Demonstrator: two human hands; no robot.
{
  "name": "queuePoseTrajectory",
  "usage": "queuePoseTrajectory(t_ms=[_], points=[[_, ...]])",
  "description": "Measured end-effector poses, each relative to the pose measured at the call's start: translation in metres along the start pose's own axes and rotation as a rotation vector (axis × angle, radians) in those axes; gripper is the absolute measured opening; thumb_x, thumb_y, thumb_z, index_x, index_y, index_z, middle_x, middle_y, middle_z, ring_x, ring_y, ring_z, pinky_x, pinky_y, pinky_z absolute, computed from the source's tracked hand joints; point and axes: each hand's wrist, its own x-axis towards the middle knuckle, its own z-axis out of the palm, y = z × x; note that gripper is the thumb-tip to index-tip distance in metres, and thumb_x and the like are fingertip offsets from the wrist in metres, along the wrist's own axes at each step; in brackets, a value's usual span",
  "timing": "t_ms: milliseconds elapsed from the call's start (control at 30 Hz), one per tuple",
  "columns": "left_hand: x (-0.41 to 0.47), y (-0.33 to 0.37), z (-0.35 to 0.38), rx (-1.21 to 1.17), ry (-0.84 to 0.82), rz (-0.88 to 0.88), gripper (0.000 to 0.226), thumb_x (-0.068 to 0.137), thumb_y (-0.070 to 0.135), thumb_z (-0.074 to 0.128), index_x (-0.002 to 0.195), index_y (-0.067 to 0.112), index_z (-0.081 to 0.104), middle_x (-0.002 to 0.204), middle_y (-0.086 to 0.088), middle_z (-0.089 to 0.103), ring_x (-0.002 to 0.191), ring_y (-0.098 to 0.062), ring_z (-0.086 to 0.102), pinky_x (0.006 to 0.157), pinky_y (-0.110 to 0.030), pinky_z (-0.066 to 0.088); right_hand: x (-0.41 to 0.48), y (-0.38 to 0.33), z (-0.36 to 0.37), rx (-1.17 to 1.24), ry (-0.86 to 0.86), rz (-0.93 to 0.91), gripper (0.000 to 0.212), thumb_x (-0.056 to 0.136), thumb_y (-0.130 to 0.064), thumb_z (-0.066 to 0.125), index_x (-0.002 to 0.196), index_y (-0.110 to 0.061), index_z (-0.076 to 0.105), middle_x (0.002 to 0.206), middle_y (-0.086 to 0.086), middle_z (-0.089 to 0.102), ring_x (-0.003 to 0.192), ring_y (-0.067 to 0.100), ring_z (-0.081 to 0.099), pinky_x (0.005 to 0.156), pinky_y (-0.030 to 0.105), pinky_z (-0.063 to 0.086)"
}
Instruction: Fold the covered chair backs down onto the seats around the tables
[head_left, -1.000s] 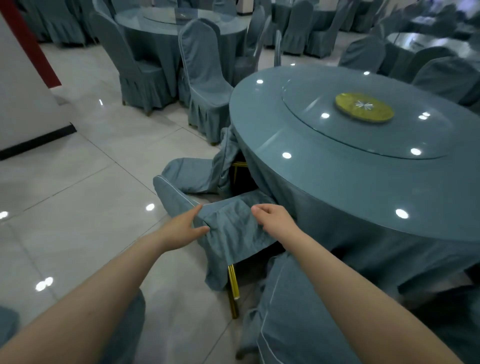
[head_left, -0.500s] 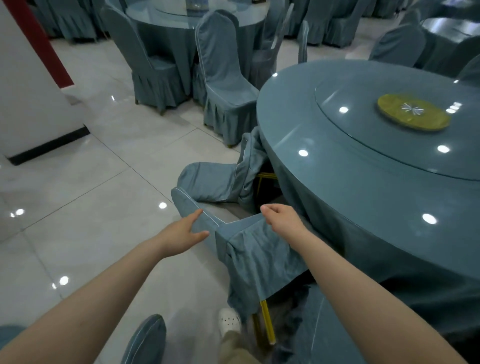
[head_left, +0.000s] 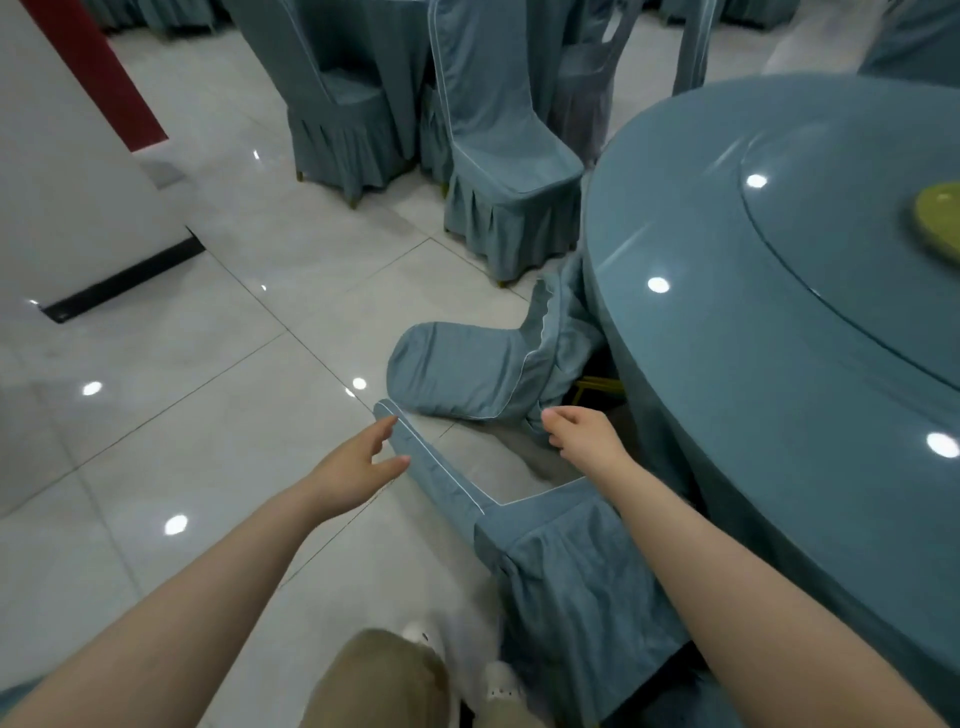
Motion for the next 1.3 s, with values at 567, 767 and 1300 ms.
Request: queuePoseTrajectory(t_ms=[567, 767, 1300], points=[[0.279, -0.107, -0.148, 0.149, -0.375, 0.014, 0.063, 0.093, 0.032, 0.054, 0.148, 0.021, 0.025, 0.149, -0.003, 0.037, 0.135, -0.021, 0.037, 0.107, -0.034, 0.033, 0.167, -0.036, 0.175, -0.020, 0.254, 0.363, 0.023, 0.091, -0.028, 0.058, 0.106, -0.015, 0.070, 0.091, -0.003, 0.065, 0.086, 0.011, 0.057, 0.077, 0.023, 0.040], [0.344, -0.148, -0.158, 0.179, -0.424, -0.054, 0.057, 0.093, 0.031, 0.054, 0.145, 0.022, 0.032, 0.145, -0.003, 0.043, 0.131, -0.019, 0.042, 0.100, -0.028, 0.034, 0.200, -0.024, 0.228, -0.068, 0.188, 0.501, 0.040, 0.091, -0.028, 0.060, 0.125, -0.007, 0.060, 0.123, 0.008, 0.063, 0.114, 0.021, 0.058, 0.095, 0.024, 0.039], [0.435, -0.278, -0.121, 0.176, -0.411, -0.222, 0.054, 0.094, 0.029, 0.053, 0.144, 0.025, 0.032, 0.145, 0.001, 0.043, 0.130, -0.017, 0.043, 0.103, -0.031, 0.034, 0.326, 0.071, 0.364, -0.485, -0.082, 0.411, 0.051, 0.085, -0.037, 0.066, 0.130, -0.019, 0.051, 0.120, 0.006, 0.063, 0.105, 0.025, 0.060, 0.088, 0.035, 0.049]])
